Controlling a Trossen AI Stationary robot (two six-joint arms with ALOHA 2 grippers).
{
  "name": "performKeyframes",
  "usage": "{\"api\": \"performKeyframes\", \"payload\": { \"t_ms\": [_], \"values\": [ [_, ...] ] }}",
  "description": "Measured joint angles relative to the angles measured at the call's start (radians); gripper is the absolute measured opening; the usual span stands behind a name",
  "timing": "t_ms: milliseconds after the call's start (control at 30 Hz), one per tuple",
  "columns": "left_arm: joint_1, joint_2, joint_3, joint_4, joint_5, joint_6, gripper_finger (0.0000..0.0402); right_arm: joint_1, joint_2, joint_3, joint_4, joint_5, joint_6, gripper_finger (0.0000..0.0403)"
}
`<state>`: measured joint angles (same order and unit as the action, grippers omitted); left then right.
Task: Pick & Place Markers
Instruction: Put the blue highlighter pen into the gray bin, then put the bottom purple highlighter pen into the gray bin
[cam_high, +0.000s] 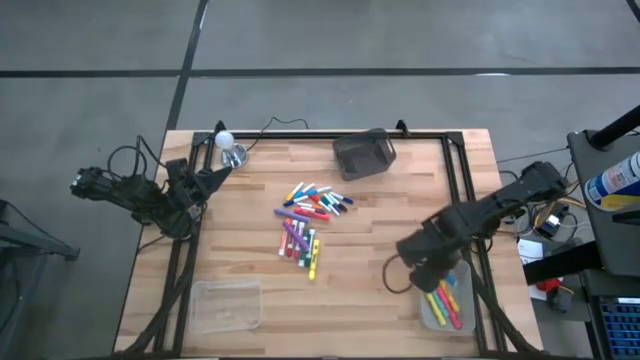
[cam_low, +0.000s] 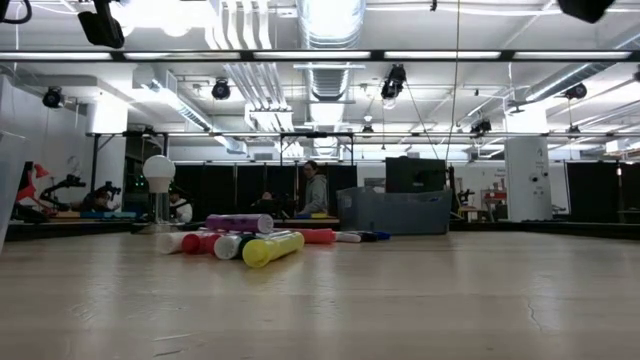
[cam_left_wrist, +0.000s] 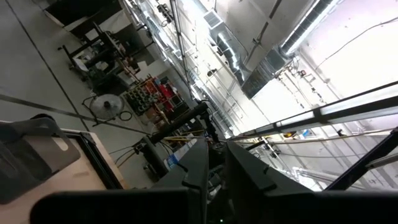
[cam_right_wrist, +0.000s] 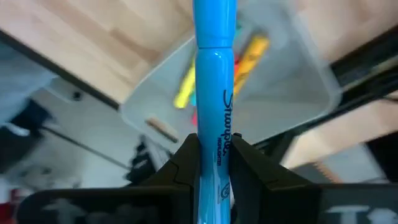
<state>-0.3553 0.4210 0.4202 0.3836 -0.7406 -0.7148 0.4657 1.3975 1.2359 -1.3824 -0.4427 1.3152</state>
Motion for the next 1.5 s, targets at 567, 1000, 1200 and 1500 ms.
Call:
{"api": "performKeyframes", "payload": {
  "t_ms": [567,1000,1200,1500],
  "values": [
    [0.0,0.0,0.0,0.0,0.0,0.0,0.0048,0.246,-0.155,-0.408,0.499,-0.009,0.639,0.0082],
    [0.0,-0.001,0.0,0.001,-0.001,0.0,0.0048,0.237,-0.255,-0.408,0.491,0.045,0.744,0.0185],
    [0.0,-0.001,0.0,0.001,0.0,-0.07,0.0048,0.167,-0.312,-0.332,0.495,0.326,0.747,0.0176],
    [0.0,0.026,0.003,-0.075,0.189,-0.199,0.0049,0.043,-0.285,-0.265,0.497,0.584,0.461,0.0169]
  ]
}}
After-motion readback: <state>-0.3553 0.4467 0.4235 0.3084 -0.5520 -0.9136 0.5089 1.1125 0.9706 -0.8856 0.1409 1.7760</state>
